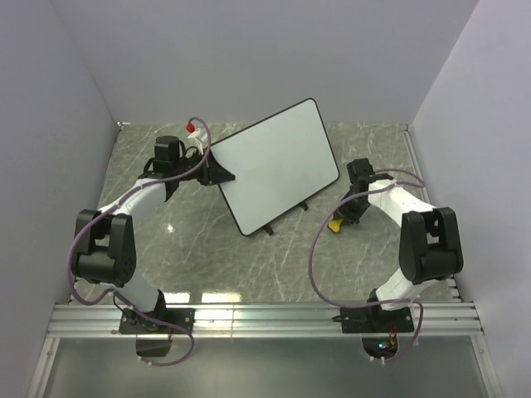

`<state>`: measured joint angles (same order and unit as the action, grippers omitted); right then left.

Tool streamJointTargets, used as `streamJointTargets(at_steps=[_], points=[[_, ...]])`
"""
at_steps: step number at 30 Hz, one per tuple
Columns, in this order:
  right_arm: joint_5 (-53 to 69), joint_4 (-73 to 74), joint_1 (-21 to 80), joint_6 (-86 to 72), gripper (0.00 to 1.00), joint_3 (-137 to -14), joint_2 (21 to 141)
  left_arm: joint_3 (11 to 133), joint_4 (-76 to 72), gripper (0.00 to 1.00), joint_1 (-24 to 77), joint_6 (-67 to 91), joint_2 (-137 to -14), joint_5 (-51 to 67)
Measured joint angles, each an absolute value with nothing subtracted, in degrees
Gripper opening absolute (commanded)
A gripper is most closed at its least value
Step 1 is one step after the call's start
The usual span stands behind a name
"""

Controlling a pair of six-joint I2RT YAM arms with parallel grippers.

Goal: Erase the whiteboard

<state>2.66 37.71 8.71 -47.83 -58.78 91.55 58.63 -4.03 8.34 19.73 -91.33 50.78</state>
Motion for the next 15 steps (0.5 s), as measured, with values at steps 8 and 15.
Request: streamJointTargets(at_steps=[8,15], points=[[0.80,39.40,6.50,-45.25,0.28,-54.87,92.31,58.19,-1.21,0.41,8.14,17.58,-91.24,46.15],[0.58,38.70,6.48,-43.57,0.67,-54.78,92.03,57.39,1.83,0.46,7.88,15.44,-91.09,42.70]])
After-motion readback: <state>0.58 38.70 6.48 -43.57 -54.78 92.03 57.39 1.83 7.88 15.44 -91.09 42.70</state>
